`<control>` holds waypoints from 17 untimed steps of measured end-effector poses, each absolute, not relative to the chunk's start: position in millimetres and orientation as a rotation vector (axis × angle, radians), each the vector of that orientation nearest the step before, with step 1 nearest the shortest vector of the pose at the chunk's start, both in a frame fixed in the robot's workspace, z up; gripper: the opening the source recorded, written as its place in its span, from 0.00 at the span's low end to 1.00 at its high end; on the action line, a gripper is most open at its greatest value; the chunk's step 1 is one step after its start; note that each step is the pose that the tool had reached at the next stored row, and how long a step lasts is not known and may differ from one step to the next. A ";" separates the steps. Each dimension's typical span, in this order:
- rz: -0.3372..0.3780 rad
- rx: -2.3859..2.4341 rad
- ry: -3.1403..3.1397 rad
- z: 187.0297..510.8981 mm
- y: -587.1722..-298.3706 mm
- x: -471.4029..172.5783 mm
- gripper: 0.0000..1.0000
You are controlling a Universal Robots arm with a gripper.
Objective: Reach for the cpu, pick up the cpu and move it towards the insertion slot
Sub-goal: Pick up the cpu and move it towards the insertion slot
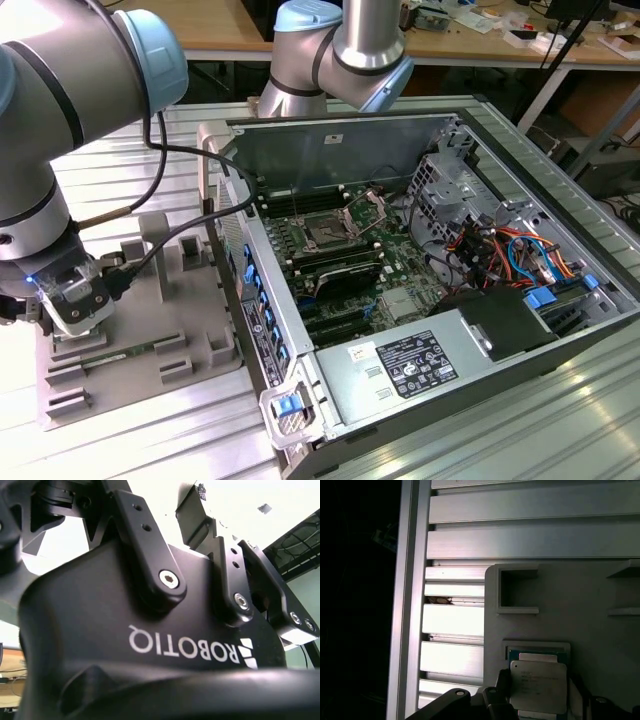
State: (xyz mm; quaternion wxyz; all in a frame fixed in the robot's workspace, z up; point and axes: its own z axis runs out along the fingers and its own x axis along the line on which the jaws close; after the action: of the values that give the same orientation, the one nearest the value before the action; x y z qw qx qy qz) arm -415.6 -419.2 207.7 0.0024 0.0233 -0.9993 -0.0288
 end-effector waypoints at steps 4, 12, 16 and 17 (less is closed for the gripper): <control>-0.090 0.073 -3.135 208.5 -419.2 -415.6 0.55; -0.090 0.073 -3.135 209.9 -419.3 -415.6 0.55; -0.090 0.073 -3.135 211.1 -419.2 -415.6 0.55; -0.090 0.073 -3.135 211.4 -419.2 -415.6 0.55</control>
State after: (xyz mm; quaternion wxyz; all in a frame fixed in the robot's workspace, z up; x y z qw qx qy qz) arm -415.6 -419.2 211.4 0.0024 0.0233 -0.9993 -0.0288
